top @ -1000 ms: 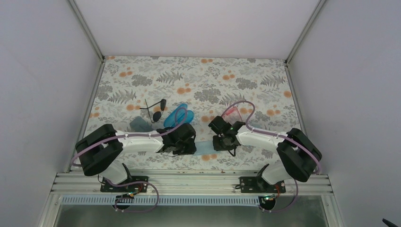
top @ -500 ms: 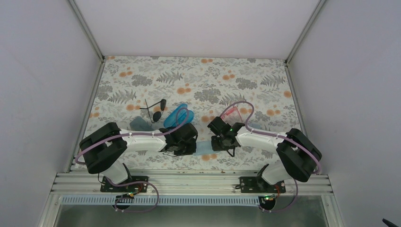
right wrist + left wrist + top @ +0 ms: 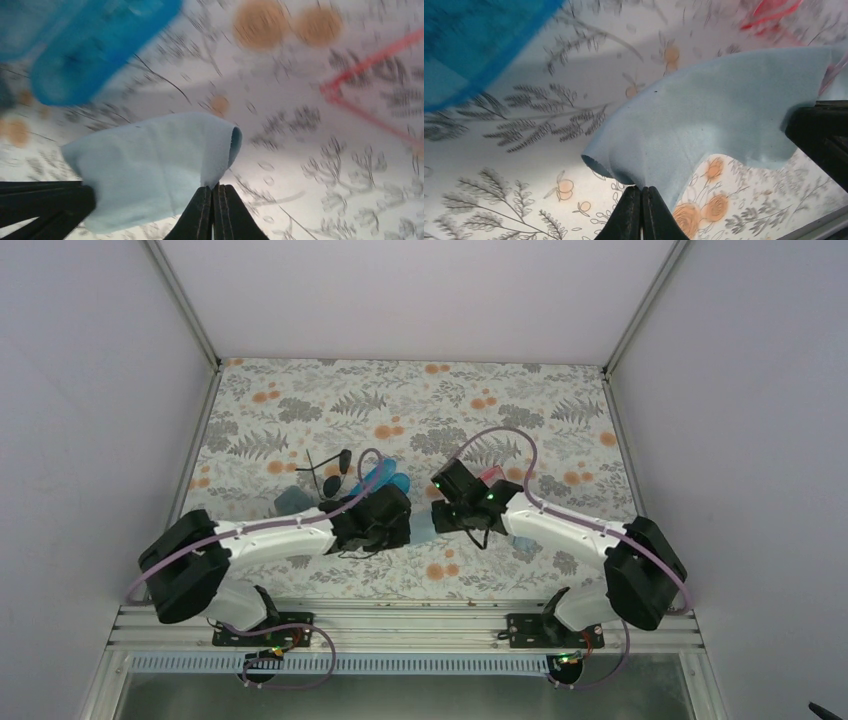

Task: Organize the sunglasses
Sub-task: Pick up the glasses cleaning cloth from the center of the board, then place the glasses cleaning cloth in the sunglasses case.

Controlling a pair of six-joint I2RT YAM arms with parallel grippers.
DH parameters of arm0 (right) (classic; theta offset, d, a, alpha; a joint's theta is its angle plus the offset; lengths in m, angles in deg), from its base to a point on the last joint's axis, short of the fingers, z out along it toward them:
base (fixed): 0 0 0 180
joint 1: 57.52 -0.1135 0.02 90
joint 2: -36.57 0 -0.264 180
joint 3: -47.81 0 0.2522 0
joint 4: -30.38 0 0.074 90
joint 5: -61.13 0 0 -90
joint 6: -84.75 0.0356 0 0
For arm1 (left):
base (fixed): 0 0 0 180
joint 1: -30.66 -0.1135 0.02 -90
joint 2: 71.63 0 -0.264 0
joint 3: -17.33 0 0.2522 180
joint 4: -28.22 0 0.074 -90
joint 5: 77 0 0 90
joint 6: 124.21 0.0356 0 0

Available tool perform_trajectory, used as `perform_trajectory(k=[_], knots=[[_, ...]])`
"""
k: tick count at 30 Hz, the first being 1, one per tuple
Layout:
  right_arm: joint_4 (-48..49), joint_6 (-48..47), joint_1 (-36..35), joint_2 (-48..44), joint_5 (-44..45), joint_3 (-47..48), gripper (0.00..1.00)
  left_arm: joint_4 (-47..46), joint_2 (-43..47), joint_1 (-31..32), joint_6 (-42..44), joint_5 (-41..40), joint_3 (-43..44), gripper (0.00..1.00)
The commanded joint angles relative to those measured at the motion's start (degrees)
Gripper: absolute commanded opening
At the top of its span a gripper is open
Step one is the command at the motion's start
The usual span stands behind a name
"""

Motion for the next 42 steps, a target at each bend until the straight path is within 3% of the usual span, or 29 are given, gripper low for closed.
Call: perform_trajectory(k=[1,9,19,30,42], knots=[[0.1,-4.9,-0.2,1.9,1.5,7.0,0.04,4.1,4.7,-2.6,0.3,-4.3,2.0,0.02],[0.6,-12.2,0.8,12.6,1.5,19.2,0.04,9.5,9.4,-7.7,0.2,-8.7,2.4,0.02],[1.0,-20.2,2.6,24.6,1.6,29.2,0.04,9.0,7.4,-12.0,-0.3,-10.8,1.1,0.02],[-1.0,-24.4,3.0,32.2,0.4,35.8,0.04,5.7,4.0,-14.6,0.1,-9.5,0.2,0.02],[-1.4,-24.0,3.6,35.2,1.7,36.6,0.04,2.8,0.7,-15.2,1.0,-7.2,-0.8,0.02]])
